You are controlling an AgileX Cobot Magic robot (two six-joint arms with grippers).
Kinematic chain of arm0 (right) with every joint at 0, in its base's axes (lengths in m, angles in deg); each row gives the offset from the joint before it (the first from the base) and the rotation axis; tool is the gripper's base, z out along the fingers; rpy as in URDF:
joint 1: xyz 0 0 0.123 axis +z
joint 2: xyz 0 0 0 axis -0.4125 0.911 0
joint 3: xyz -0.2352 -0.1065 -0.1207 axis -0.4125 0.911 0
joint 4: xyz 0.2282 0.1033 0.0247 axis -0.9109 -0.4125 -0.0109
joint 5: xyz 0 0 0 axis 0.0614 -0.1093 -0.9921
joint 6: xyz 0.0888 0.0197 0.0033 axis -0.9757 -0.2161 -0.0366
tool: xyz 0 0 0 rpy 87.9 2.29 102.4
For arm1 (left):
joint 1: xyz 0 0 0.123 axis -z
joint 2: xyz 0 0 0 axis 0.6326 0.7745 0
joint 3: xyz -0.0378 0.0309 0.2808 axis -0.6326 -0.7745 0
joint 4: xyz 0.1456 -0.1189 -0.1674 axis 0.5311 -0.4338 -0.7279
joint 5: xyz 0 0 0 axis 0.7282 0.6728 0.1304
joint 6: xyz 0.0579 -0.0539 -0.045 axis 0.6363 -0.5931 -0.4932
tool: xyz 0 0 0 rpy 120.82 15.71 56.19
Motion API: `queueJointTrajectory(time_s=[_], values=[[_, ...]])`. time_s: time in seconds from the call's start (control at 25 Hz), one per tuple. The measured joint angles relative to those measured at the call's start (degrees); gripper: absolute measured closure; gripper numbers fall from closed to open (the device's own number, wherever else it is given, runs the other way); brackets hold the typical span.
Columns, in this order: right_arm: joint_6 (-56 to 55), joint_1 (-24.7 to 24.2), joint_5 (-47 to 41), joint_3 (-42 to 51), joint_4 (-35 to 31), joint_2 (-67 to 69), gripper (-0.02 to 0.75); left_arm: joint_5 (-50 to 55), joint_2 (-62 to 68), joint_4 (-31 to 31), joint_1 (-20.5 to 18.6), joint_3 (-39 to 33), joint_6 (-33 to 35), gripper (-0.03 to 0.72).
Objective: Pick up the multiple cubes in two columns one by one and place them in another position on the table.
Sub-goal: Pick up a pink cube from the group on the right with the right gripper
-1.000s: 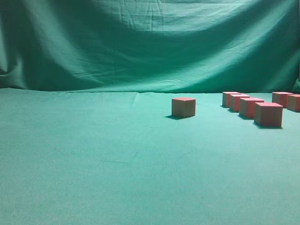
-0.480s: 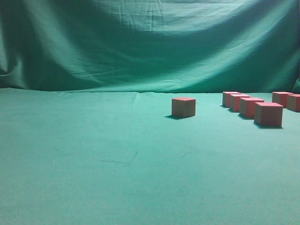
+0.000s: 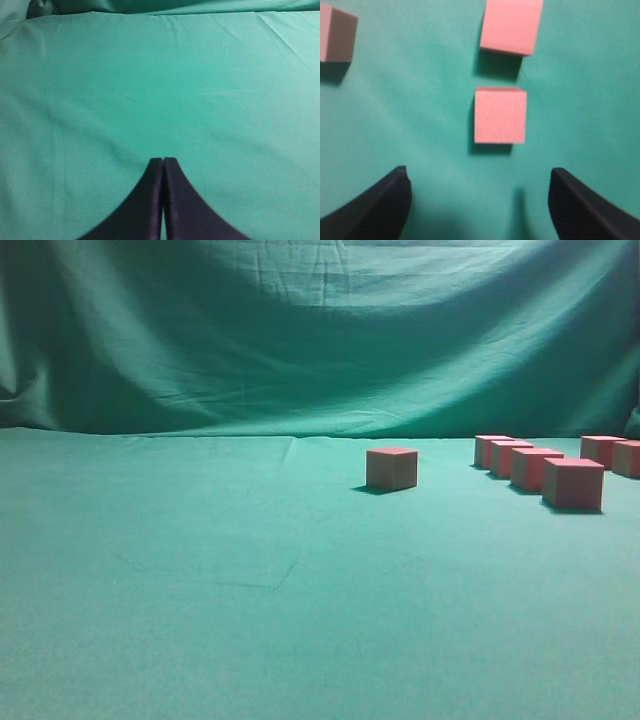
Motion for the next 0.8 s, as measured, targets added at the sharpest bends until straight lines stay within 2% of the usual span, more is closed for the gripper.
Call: queueJointTrajectory(time_s=[0.24, 0.44, 0.8], values=[[0.65, -1.07, 5.58, 0.0, 0.0, 3.96, 0.184, 0.0, 0.0, 0.0, 0.0, 0.0, 0.0, 0.688], [0.88, -2.78, 7.66, 0.0, -0.71, 6.71, 0.184, 0.0, 0.0, 0.0, 0.0, 0.0, 0.0, 0.688], [1.47, -2.83, 10.59, 0.0, -1.7, 10.02, 0.184, 0.0, 0.0, 0.0, 0.0, 0.0, 0.0, 0.688]])
